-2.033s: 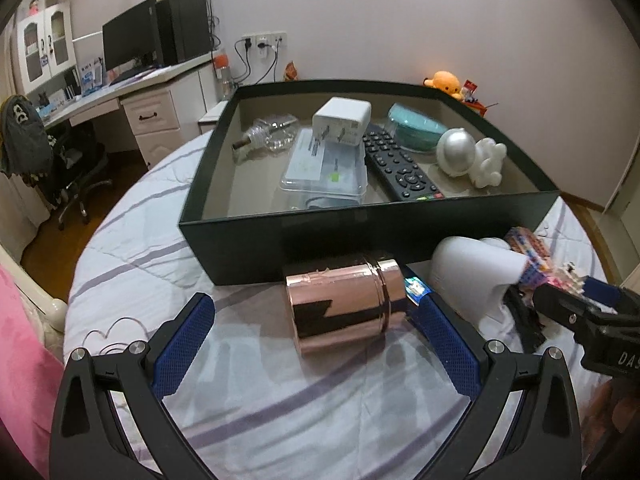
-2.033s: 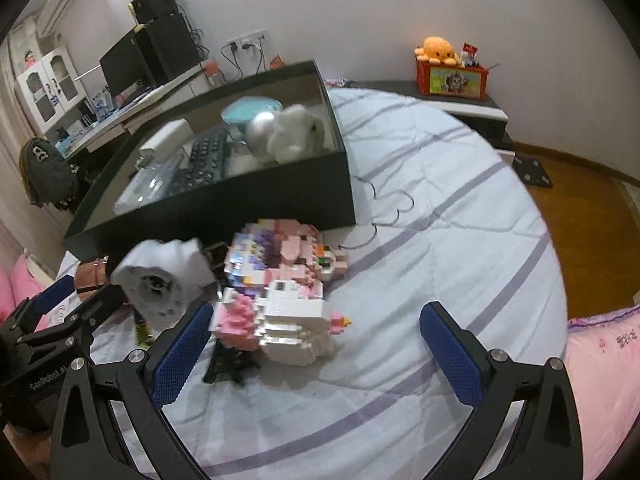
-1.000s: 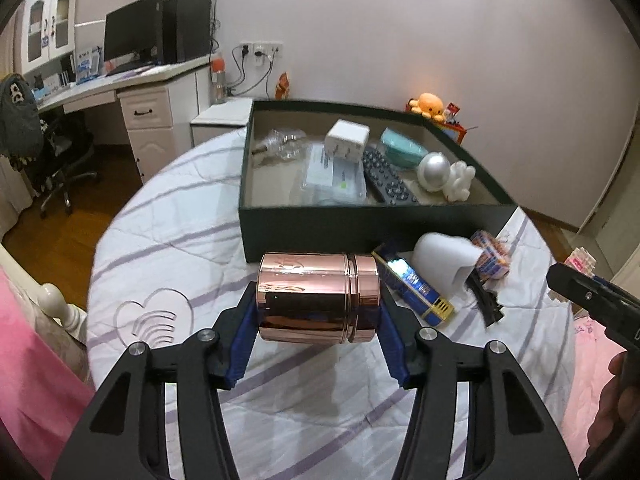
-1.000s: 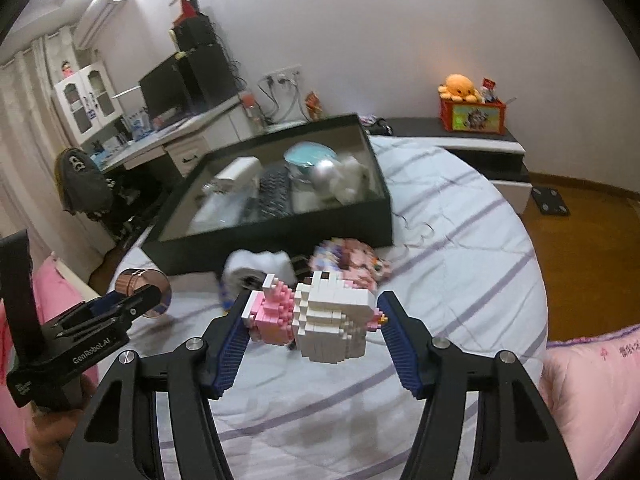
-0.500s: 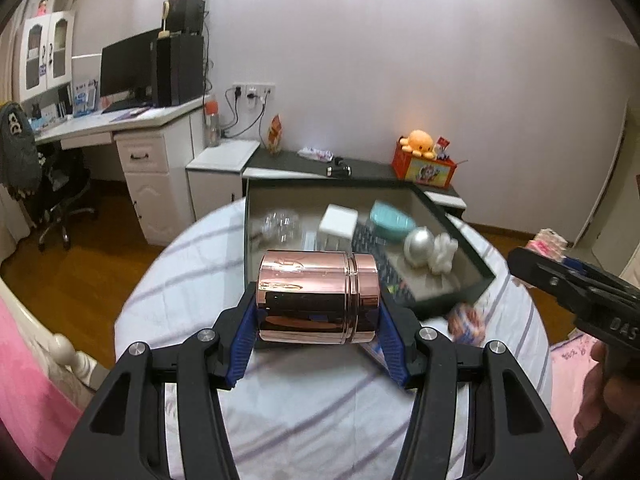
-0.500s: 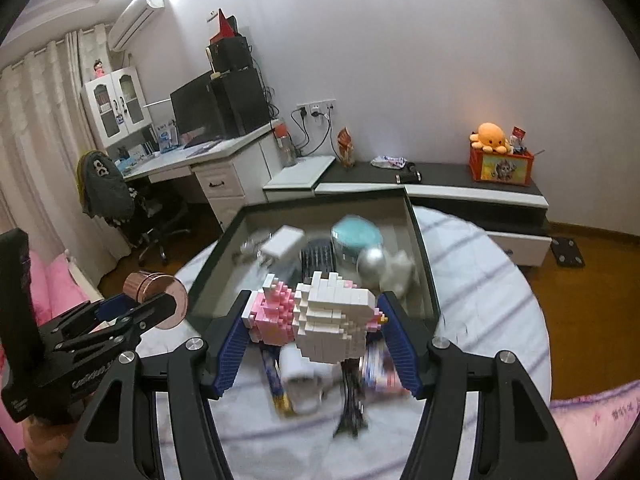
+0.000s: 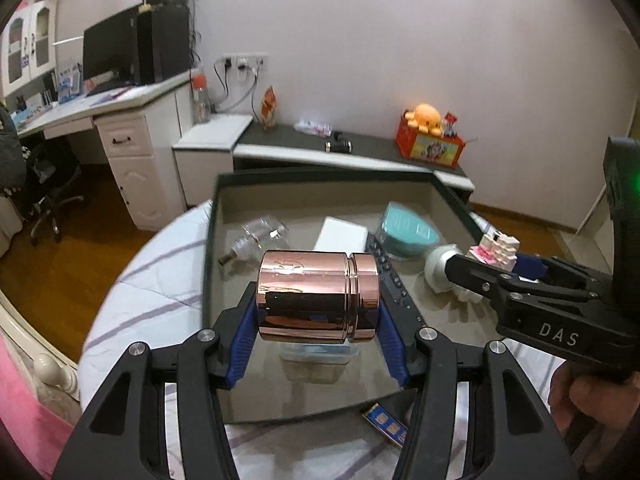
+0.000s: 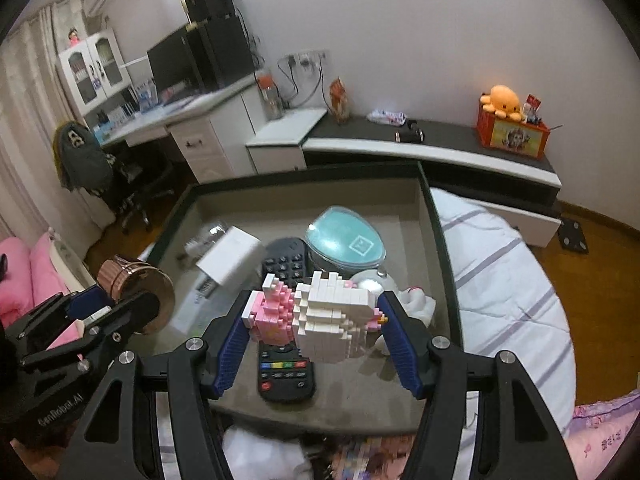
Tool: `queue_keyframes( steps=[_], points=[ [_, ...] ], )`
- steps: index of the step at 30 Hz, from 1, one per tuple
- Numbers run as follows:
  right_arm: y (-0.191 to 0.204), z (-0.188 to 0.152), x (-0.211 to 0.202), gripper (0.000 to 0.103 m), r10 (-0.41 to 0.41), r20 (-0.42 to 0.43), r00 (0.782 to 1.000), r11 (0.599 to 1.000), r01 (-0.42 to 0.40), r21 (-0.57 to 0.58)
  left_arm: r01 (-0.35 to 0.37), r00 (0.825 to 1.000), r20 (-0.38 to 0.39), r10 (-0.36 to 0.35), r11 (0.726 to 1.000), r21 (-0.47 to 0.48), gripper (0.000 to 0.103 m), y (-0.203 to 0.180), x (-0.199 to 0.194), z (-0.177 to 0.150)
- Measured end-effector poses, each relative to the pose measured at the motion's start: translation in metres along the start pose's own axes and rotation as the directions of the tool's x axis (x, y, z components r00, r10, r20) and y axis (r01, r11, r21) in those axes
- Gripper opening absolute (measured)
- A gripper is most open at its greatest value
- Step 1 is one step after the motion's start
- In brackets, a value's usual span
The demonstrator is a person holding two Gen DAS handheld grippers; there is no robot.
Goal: Organize rigid objects
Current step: 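Place the pink figure in the box with the right tool while the left tool places the cylinder, then withdraw both tools from the green box toward the remaining items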
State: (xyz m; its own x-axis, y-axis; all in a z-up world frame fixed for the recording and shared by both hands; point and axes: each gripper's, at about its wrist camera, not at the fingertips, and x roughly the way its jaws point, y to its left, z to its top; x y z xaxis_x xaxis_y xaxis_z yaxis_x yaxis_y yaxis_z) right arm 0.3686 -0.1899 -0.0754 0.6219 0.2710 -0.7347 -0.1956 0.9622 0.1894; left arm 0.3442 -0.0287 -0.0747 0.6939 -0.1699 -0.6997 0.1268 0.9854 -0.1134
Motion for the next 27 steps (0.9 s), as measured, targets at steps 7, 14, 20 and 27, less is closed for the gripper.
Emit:
queue_keyframes(
  steps=[7,14,20,27],
  points=[
    [-0.010,-0.007,0.019,0.064,-0.008,-0.047,0.999,1.000,0.008,0.011,-0.003,0.998,-0.055,0.003,1.000,0.002,0.055,-0.002,0.026,-0.012],
    [-0.007,-0.010,0.015,0.082,-0.017,-0.034,0.999,1.000,0.017,-0.006,-0.028,0.999,-0.030,0.028,1.000,-0.004,0.087,-0.002,0.018,-0.012],
    [0.001,-0.012,0.000,0.087,-0.037,0.001,0.999,0.999,0.037,-0.020,-0.056,0.997,0.051,0.057,0.998,-0.023,0.103,0.005,-0.014,-0.007],
    [0.009,-0.017,-0.033,0.103,-0.030,0.078,0.996,1.000,0.030,0.003,-0.083,0.989,0.121,0.088,0.996,-0.045,0.103,0.015,-0.062,-0.015]
  ],
)
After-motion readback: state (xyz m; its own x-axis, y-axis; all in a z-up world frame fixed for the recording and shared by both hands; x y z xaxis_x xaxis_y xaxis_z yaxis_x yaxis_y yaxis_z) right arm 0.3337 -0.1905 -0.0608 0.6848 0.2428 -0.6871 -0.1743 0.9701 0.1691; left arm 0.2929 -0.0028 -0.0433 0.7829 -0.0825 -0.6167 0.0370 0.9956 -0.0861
